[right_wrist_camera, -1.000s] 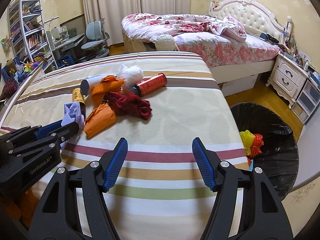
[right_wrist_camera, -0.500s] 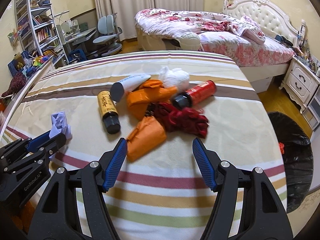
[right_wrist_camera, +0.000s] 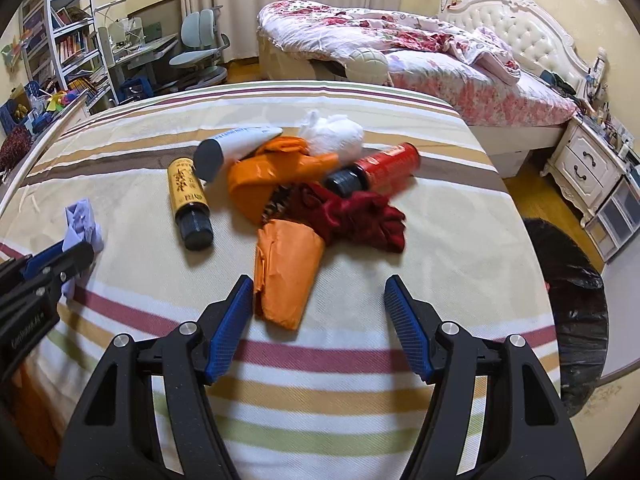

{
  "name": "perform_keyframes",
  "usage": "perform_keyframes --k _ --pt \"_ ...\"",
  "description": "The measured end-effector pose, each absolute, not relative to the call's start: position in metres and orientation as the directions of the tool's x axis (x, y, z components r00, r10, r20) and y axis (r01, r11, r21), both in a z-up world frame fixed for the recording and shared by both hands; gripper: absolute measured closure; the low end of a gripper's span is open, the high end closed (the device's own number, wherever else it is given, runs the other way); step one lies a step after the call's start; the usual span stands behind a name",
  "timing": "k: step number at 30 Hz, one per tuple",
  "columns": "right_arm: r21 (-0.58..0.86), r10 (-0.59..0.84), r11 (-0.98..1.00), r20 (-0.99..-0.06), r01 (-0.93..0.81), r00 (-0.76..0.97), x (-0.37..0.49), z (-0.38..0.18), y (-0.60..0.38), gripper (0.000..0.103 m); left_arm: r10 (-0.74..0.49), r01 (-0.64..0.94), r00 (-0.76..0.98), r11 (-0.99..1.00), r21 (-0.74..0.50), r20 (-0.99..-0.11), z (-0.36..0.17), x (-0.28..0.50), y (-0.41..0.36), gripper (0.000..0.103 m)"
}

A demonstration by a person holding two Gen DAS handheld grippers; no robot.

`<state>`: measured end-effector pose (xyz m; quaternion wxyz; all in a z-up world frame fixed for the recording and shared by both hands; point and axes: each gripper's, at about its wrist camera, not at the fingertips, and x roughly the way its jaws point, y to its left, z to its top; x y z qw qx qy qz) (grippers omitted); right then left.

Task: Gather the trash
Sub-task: 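Grasp the lavender cloth with the left gripper, then grasp the orange plastic bag with the right gripper while the left gripper holds the cloth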

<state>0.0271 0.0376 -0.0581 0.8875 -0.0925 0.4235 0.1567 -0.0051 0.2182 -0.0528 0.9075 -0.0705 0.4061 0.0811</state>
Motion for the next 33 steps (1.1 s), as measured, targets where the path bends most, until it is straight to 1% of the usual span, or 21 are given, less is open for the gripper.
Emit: perform_keyframes --k 3,5,6,8,9,11,23,33 --pt "-0.026 0.214 0.928 -0.778 -0.372 0.591 0.024 -0.058 0.032 0.042 0.089 -0.204 0.658 0.977 -0.063 -0.748 -0.053 -0.006 0.218 0.072" --pt "-0.025 0.223 0.923 -0.777 -0.384 0.588 0.025 -0.058 0.033 0.048 0.089 -0.205 0.657 0.977 -0.063 -0.748 -0.053 -0.006 0.219 0.072" --pt "-0.029 0.225 0.92 -0.777 -0.39 0.588 0.025 -0.057 0.034 0.049 0.089 -0.205 0.657 0.977 -0.065 -0.748 -0.053 -0.006 0.219 0.072" --pt "-0.04 0.229 0.912 -0.776 -0.408 0.588 0.026 -0.056 0.04 0.058 0.088 -0.206 0.657 0.976 -0.066 -0.749 -0.053 -0.006 0.22 0.072" --pt "-0.038 0.235 0.909 -0.776 -0.415 0.585 0.026 -0.056 0.042 0.061 0.089 -0.207 0.657 0.976 -0.066 -0.749 -0.053 -0.007 0.22 0.072" --pt "-0.032 0.251 0.901 -0.775 -0.433 0.58 0.025 -0.056 0.046 0.074 0.089 -0.206 0.657 0.976 -0.065 -0.749 -0.053 -0.007 0.22 0.072" --pt "0.003 0.285 0.901 -0.76 -0.435 0.585 0.005 -0.053 0.029 0.076 0.085 -0.2 0.674 0.977 -0.07 -0.734 -0.05 -0.014 0.221 0.072" --pt "0.009 0.27 0.922 -0.732 -0.388 0.625 -0.005 -0.045 -0.001 0.076 0.008 -0.148 0.678 0.981 -0.126 -0.735 -0.045 -0.024 0.203 0.072"
